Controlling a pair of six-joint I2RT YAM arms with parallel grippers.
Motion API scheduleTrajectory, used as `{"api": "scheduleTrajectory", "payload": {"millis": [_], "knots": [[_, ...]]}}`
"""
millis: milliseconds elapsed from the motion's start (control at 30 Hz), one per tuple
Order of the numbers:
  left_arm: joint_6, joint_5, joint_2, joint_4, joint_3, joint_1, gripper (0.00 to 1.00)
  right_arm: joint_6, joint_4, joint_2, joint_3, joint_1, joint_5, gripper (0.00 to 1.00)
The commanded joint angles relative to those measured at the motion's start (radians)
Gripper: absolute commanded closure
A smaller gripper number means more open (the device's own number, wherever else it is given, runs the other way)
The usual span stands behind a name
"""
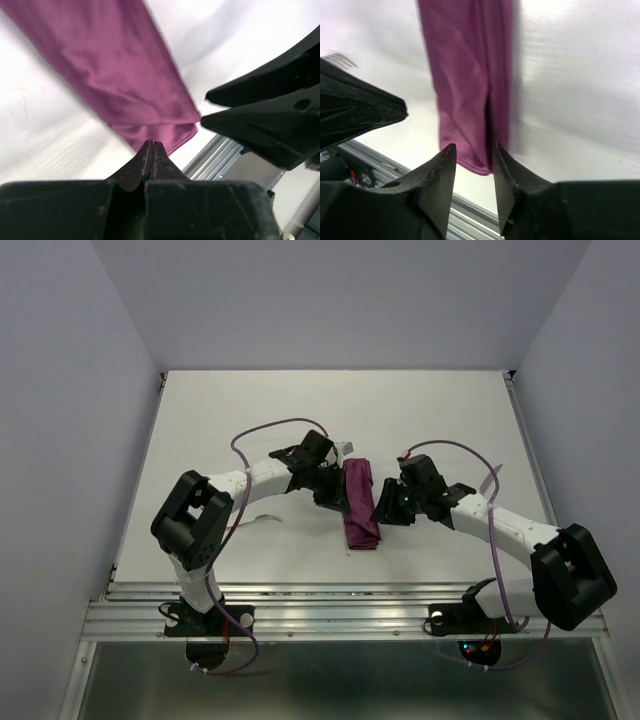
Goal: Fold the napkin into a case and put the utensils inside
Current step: Fold the 2/3-rectangle-folded napkin at the center of the board, then smooth out the smaller rectangle-folded napkin at the center of the board.
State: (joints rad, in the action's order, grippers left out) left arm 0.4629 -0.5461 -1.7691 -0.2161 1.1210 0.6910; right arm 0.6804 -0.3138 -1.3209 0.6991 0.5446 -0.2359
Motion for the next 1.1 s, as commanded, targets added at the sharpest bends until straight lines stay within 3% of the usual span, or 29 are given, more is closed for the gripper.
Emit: {"api": "scheduleTrajectory", "payload": {"millis": [0, 167, 333, 633, 1067], "knots": [[-0.027, 0.014, 0.037, -0.031, 0.086, -0.016, 1.00, -0.019, -0.002, 0.023, 0.071, 0.008, 0.017, 0.62], [0.003, 0.006, -0.056, 0.009, 0.146, -0.016, 1.00, -0.013, 0.028, -0.009, 0.057, 0.008, -0.014, 0.79], [0.028, 0.003, -0.125, 0.055, 0.163, -0.016, 1.00, -0.022, 0.051, -0.041, 0.031, 0.018, -0.069, 0.88], [0.022, 0.018, -0.204, 0.063, 0.178, -0.015, 1.00, -0.041, 0.133, -0.147, -0.076, 0.037, -0.108, 0.92], [0.003, 0.017, -0.245, 0.050, 0.221, -0.018, 1.00, -0.064, 0.058, -0.024, 0.007, 0.048, -0.089, 0.92]]}}
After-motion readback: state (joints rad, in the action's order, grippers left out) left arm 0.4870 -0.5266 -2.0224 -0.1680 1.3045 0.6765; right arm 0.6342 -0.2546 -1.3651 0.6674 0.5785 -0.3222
